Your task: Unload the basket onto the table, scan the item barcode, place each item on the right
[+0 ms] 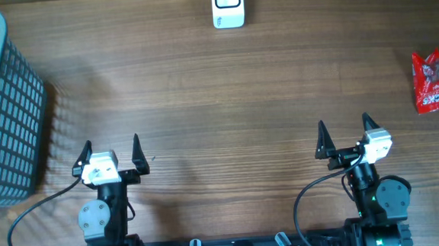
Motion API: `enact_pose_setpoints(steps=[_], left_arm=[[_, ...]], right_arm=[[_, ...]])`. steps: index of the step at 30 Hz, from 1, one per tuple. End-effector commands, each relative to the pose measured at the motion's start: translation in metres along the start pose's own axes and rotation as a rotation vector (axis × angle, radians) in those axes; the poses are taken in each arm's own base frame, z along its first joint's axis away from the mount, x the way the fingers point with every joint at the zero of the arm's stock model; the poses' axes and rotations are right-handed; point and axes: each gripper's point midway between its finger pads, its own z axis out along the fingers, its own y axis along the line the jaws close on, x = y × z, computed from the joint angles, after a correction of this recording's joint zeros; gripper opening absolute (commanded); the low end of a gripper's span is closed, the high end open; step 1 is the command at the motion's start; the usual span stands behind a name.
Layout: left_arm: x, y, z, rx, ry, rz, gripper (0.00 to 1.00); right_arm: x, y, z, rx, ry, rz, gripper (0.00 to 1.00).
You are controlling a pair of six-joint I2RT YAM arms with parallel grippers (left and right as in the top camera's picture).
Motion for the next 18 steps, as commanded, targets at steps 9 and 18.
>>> enact_pose_setpoints(steps=[9,18], left_arm=[[0.001,0.0041,-0.0001,-0.021,-0.003,0.019,1.0],[0.0011,0.0041,-0.0001,-0.021,-0.003,0.019,1.0]], right_arm=[[-0.0023,-0.0031,-0.0006,0.017,-0.012,-0.012,1.0],[-0.0024,-0.0031,-0.0006,0.016,-0.012,-0.012,1.0]])
